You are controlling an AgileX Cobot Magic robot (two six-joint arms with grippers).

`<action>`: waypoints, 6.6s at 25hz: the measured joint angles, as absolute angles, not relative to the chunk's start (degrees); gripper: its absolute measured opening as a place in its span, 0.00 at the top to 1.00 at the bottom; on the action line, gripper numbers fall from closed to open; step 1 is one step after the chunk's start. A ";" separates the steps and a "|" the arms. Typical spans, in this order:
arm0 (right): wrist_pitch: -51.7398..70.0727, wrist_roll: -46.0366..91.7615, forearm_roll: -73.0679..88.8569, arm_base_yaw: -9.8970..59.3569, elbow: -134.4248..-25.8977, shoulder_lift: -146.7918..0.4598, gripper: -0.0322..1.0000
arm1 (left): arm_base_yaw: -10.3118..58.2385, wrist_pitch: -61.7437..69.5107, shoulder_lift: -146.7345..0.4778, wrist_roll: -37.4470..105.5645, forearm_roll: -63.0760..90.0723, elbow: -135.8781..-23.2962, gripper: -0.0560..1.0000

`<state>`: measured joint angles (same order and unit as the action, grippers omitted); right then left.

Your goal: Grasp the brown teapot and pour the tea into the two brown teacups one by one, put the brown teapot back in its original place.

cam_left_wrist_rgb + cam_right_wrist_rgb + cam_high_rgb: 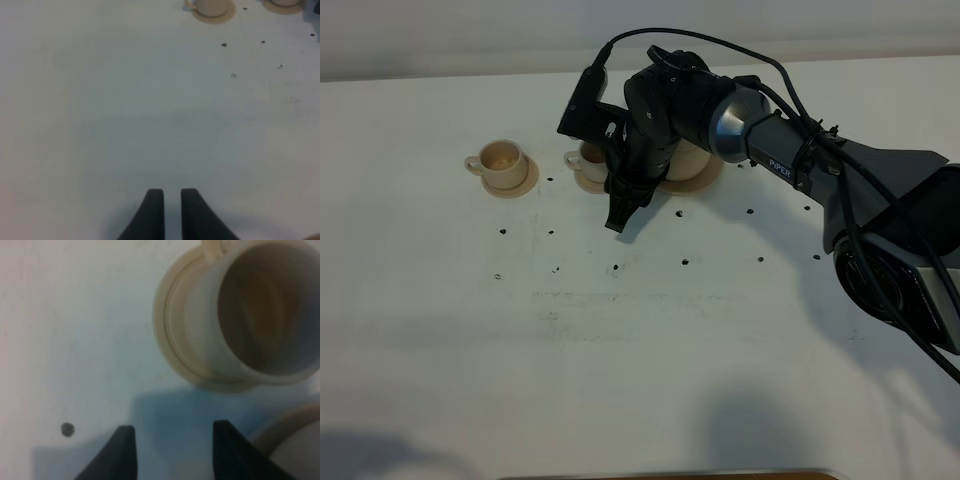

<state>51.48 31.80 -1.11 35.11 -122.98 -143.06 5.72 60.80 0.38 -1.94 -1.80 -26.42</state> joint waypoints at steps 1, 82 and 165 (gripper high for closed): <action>51.76 31.80 -1.26 35.11 -122.98 -142.94 0.61 | 5.72 60.80 0.38 -1.94 -1.80 -26.42 0.88; 65.12 32.65 -5.69 35.71 -122.98 -140.05 0.61 | 5.72 60.80 0.38 -1.94 -1.80 -26.42 0.88; 65.25 -10.06 -1.34 28.54 -122.98 -138.47 0.61 | 5.72 60.75 0.38 -1.94 -1.80 -26.42 0.88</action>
<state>65.25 -10.06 -1.34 28.54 -122.98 -138.47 5.72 60.75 0.38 -1.94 -1.80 -26.42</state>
